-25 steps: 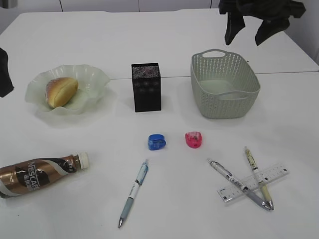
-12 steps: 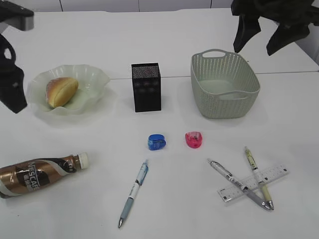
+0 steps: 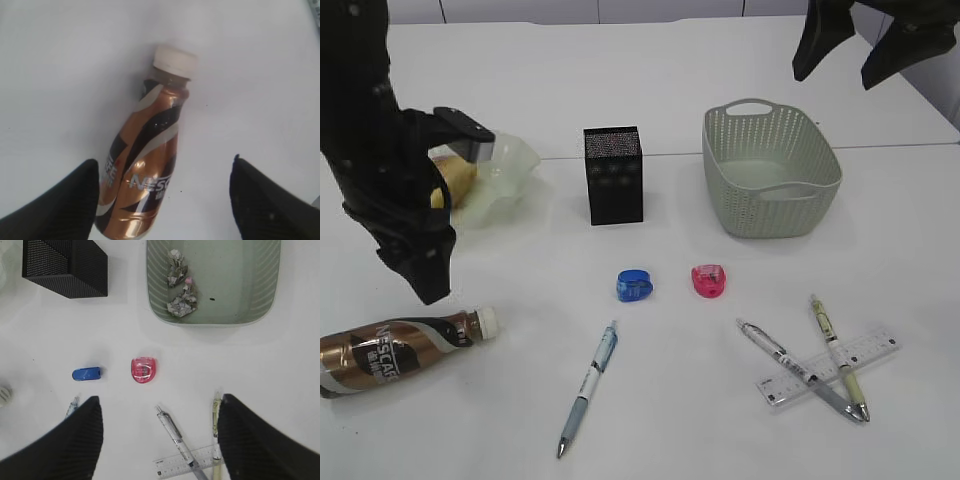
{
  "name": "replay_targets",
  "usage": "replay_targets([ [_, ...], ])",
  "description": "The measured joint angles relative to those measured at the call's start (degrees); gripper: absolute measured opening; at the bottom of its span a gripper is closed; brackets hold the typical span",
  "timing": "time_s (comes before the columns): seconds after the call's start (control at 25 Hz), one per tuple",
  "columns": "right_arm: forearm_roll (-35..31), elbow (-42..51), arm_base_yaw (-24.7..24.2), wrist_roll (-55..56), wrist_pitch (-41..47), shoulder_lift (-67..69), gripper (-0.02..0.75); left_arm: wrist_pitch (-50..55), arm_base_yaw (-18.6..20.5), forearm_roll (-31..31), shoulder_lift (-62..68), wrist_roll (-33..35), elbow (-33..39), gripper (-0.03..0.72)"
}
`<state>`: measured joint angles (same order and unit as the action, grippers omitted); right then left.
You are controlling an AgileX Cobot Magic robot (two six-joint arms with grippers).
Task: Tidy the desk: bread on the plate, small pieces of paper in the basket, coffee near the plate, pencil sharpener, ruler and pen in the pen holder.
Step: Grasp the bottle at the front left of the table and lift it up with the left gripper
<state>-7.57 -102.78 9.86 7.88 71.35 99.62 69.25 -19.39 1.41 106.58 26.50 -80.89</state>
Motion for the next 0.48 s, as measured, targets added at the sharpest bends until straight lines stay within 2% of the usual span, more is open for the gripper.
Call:
replay_targets([
  [0.48,0.0,0.0,0.0,-0.6,0.0,0.0,0.524,-1.5,-0.5,-0.1,9.1,1.6,0.0,0.594],
])
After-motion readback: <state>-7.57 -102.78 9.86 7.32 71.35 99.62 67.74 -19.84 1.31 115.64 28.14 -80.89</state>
